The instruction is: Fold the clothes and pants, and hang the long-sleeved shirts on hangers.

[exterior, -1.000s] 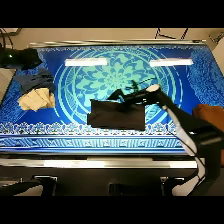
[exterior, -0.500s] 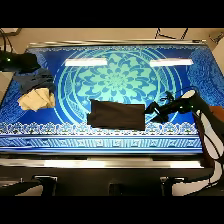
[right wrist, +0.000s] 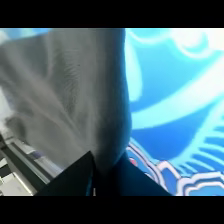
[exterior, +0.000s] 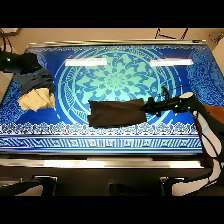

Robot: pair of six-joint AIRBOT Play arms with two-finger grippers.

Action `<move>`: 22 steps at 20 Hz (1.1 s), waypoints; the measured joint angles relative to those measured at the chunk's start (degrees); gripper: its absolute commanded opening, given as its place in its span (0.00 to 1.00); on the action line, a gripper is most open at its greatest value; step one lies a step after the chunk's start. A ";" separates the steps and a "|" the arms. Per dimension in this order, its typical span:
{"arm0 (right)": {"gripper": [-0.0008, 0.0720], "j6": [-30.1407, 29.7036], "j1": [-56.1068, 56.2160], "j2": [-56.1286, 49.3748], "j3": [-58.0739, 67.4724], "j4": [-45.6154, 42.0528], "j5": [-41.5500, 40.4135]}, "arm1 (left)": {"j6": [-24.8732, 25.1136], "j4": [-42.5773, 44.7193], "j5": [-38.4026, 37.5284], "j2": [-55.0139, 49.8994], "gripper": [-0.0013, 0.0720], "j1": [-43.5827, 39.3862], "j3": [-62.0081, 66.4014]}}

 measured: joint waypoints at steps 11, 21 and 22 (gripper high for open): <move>0.07 13.73 -28.94 7.58 33.31 -8.50 15.21 | 0.20 -0.20 0.02 -0.04 0.05 0.00 0.00; 0.07 29.70 -47.50 8.52 43.32 -10.99 15.69 | 1.42 -0.22 0.37 -0.04 0.05 0.00 0.00; 0.07 30.77 -48.43 8.76 43.54 -11.52 16.09 | 1.44 -0.22 0.39 -0.04 0.05 0.00 0.00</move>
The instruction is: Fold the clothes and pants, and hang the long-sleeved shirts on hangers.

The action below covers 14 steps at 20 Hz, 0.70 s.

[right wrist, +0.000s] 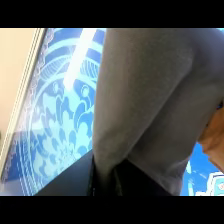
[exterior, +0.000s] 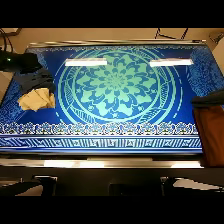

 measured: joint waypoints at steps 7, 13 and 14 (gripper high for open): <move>0.07 3.13 -3.43 1.33 0.04 -10.95 12.72 | 0.63 -0.02 0.44 0.00 0.05 0.00 0.00; 0.08 0.52 -3.91 5.73 -12.68 -31.63 17.33 | 0.79 -0.02 0.68 0.00 0.05 0.00 0.00; 0.08 -0.24 -3.96 6.62 -16.31 -35.01 17.07 | 0.79 -0.02 0.68 0.00 0.05 0.00 0.00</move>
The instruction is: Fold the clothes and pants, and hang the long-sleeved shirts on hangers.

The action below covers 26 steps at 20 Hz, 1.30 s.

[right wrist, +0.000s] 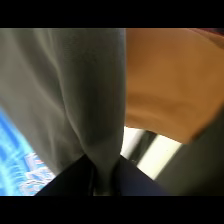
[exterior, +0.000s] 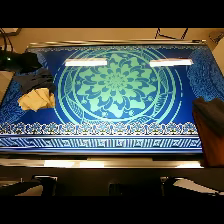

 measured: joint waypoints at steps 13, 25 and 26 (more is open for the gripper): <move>0.96 -3.04 -0.02 2.99 -21.62 -11.93 -13.07 | 0.00 -0.55 0.02 0.00 0.05 0.00 0.00; 0.95 -13.29 28.13 1.31 12.17 10.23 -33.83 | -5.84 13.68 10.12 -4.94 0.99 -4.55 4.87; 0.94 -12.61 32.83 -0.22 12.11 9.33 -30.45 | -6.73 15.26 5.40 -6.69 1.00 -4.90 4.09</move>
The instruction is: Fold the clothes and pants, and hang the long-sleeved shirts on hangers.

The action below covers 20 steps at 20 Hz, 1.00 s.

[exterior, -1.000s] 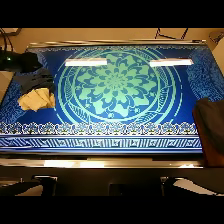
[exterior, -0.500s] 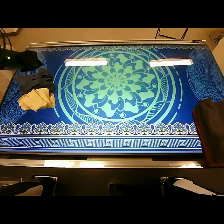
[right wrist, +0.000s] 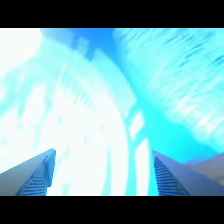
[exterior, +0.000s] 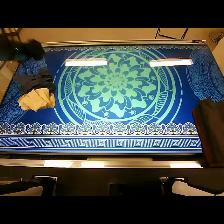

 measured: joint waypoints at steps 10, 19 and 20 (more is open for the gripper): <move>0.95 2.64 18.75 -4.26 -15.65 -3.08 12.55 | -1.36 -3.15 -5.68 1.90 1.00 -0.79 -23.87; 0.95 2.82 19.54 -4.00 -17.20 -3.58 11.80 | -1.90 -3.26 -3.91 2.21 1.00 -0.83 -26.88; 0.95 2.82 19.56 -4.00 -17.22 -3.58 11.80 | -1.90 -3.26 -3.89 2.21 1.00 -0.83 -26.93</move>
